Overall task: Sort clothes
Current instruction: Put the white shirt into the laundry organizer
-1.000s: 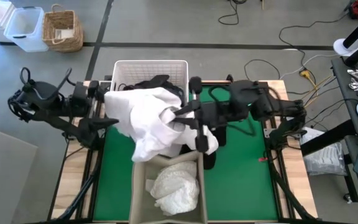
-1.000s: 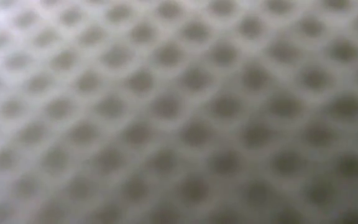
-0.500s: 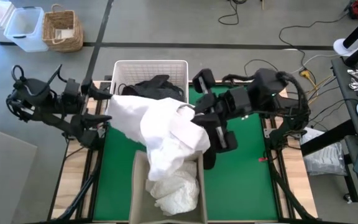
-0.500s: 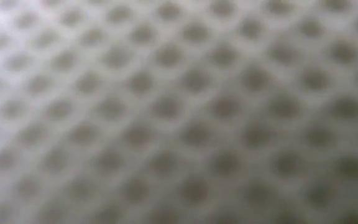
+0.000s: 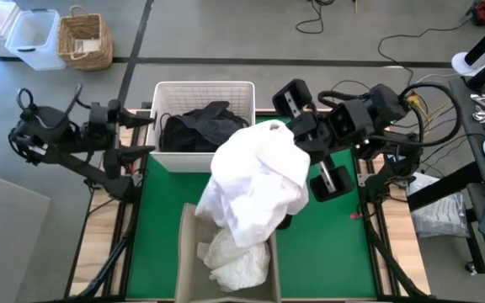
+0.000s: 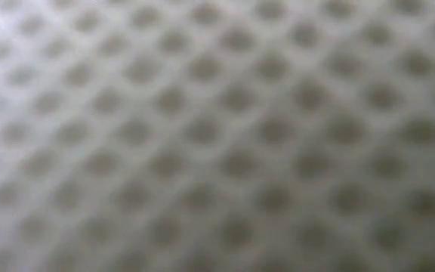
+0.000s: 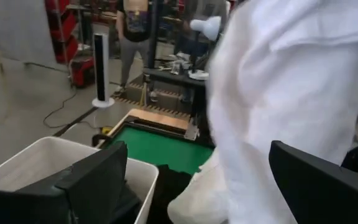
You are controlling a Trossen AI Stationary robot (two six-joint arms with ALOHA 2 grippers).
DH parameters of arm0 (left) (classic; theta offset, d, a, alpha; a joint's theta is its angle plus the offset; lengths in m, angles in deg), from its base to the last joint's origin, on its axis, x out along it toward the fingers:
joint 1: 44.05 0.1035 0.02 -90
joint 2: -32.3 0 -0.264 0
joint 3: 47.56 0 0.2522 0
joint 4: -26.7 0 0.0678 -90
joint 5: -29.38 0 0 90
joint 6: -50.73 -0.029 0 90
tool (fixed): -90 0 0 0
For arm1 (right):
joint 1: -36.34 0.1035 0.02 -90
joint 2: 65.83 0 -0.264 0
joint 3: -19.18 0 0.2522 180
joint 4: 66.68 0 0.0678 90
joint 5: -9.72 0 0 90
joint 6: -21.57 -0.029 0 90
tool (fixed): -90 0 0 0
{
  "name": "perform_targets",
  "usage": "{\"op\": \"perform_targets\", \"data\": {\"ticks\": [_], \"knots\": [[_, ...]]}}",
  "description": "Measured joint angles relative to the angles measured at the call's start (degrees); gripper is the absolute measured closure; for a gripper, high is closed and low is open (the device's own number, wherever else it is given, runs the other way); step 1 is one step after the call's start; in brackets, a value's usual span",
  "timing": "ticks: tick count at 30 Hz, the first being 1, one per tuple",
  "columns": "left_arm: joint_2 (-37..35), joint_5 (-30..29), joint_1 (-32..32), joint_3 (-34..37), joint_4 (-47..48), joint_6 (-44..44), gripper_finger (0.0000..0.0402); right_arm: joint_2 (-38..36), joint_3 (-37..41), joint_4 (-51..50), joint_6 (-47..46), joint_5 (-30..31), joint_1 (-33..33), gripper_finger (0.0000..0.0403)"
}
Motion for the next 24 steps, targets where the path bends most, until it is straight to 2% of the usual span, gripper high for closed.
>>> {"op": "perform_targets", "data": {"ticks": [3,13,19,24], "knots": [[1.86,2.32,0.00,0.00,-0.25,-1.29,0.0035,0.04,0.00,0.85,-1.96,-0.08,-0.73,0.0394],[10.45,1.58,0.04,0.07,4.00,1.72,0.0035,0.26,0.00,5.72,-10.72,0.17,-5.85,0.0394],[13.40,1.55,0.04,0.07,4.15,2.68,0.0035,2.01,0.00,8.42,-18.89,-0.04,-6.26,0.0394],[14.65,7.86,0.04,0.07,4.00,2.39,0.0035,4.35,0.00,8.39,-24.54,-4.48,-5.55,0.0394]]}}
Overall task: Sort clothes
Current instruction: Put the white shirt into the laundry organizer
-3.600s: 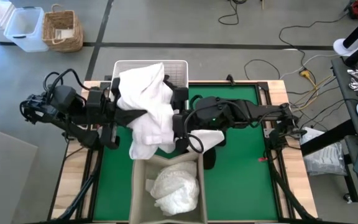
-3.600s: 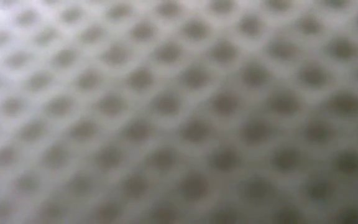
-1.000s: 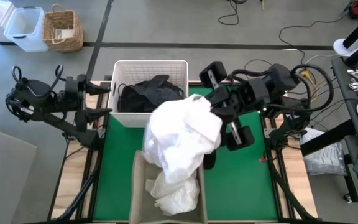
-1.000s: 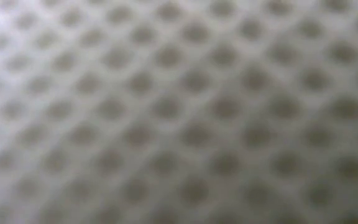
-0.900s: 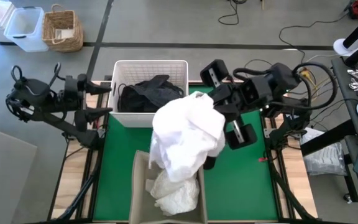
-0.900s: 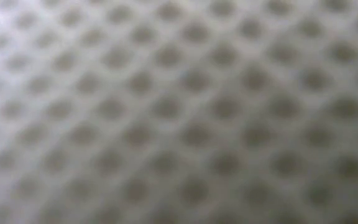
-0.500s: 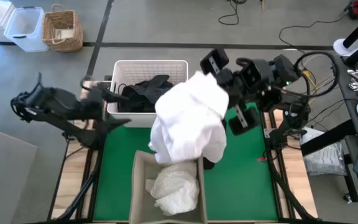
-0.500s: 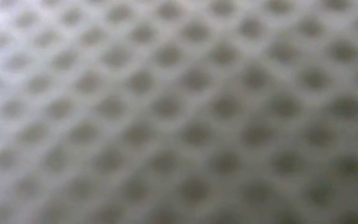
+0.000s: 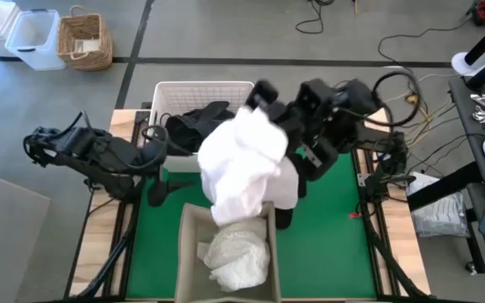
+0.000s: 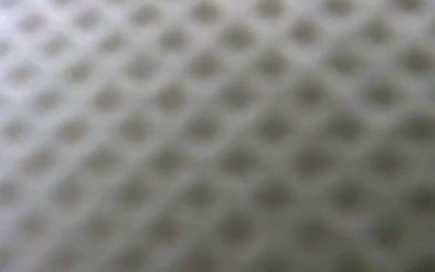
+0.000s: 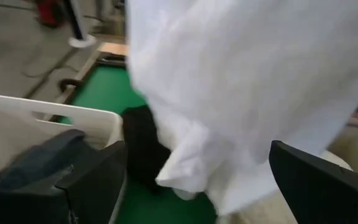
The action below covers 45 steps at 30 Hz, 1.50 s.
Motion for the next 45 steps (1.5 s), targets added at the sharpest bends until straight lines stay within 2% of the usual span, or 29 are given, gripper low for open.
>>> {"op": "perform_targets", "data": {"ticks": [4,7,11,14,22,31,36,40,45], "knots": [[0.16,1.10,-0.04,0.00,0.90,0.82,0.0035,1.68,0.00,-0.03,-5.17,-5.01,0.42,0.0394],[-0.90,-0.63,0.02,0.01,1.39,2.65,0.0035,2.99,0.00,-0.03,-7.97,-7.76,1.39,0.0394],[-2.69,-4.67,0.00,0.02,1.54,4.48,0.0035,4.36,0.00,-5.46,-9.41,-7.25,3.14,0.0394],[-4.09,-5.41,0.00,0.02,1.48,5.43,0.0035,4.70,0.00,-12.78,-9.11,-6.76,3.98,0.0394],[-6.68,-5.43,0.00,0.02,1.48,6.61,0.0035,4.72,0.07,-31.65,-3.47,-6.64,5.64,0.0394],[-6.54,-5.43,0.00,0.04,1.60,5.87,0.0035,4.72,0.55,-48.99,2.97,-5.78,5.77,0.0394],[-5.77,-5.41,-0.02,0.04,2.43,5.88,0.0035,4.70,0.85,-57.73,10.30,-5.65,5.77,0.0393],[-5.05,-5.41,-0.02,0.07,2.98,5.86,0.0035,4.68,2.50,-61.77,14.38,-5.20,5.77,0.0387],[-4.16,-5.41,-0.02,0.07,4.41,6.00,0.0035,4.67,6.85,-63.44,16.75,-0.81,5.77,0.0369]]}}
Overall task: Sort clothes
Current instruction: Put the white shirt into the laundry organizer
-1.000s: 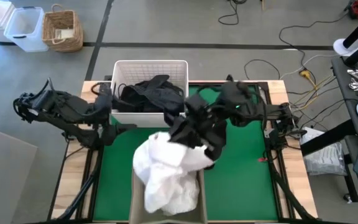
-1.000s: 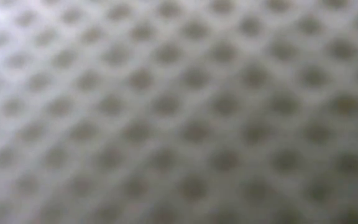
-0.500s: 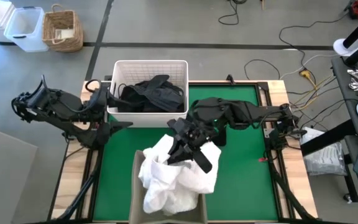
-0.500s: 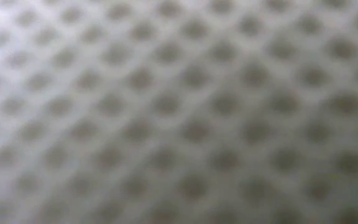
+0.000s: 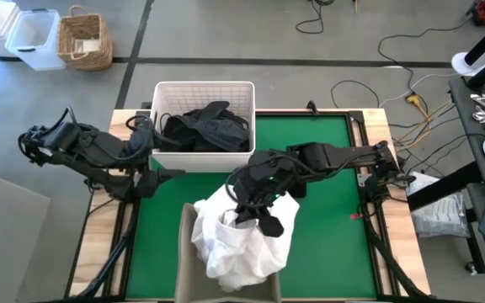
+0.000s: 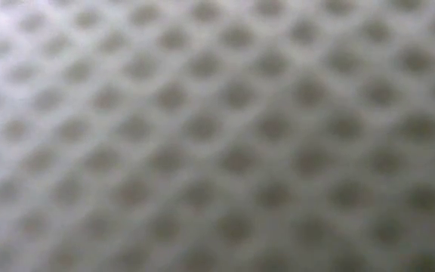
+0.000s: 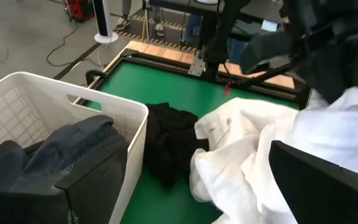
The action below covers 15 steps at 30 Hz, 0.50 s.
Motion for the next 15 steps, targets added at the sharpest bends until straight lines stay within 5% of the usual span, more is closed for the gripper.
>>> {"op": "perform_targets", "data": {"ticks": [9,15], "knots": [[0.72,0.00,-0.02,0.38,1.11,0.27,0.0035,-0.01,9.43,3.11,1.44,0.39,0.00,0.0277],[0.72,-0.07,-0.65,1.12,1.46,0.09,0.0035,-0.01,11.99,1.18,5.23,6.77,0.28,0.0206]]}}
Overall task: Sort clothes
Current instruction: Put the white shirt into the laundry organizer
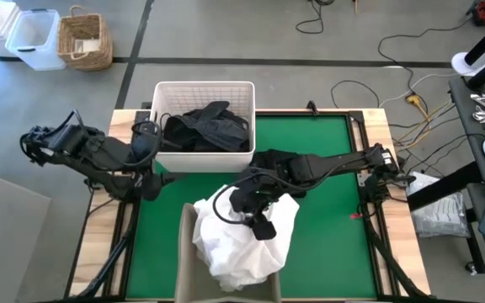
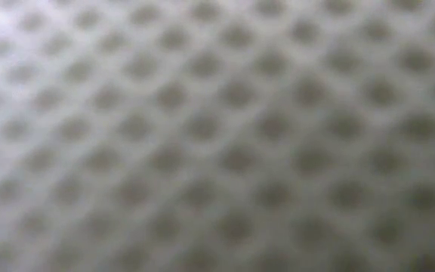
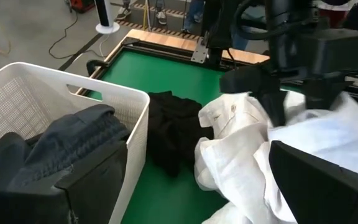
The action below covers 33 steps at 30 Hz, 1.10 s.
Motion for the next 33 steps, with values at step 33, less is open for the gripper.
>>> {"op": "perform_targets", "data": {"ticks": [33], "knots": [[0.72,-20.37,-18.44,8.85,-9.63,0.22,0.0035,-0.54,-14.75,-20.80,1.09,33.37,3.60,0.0233]]}}
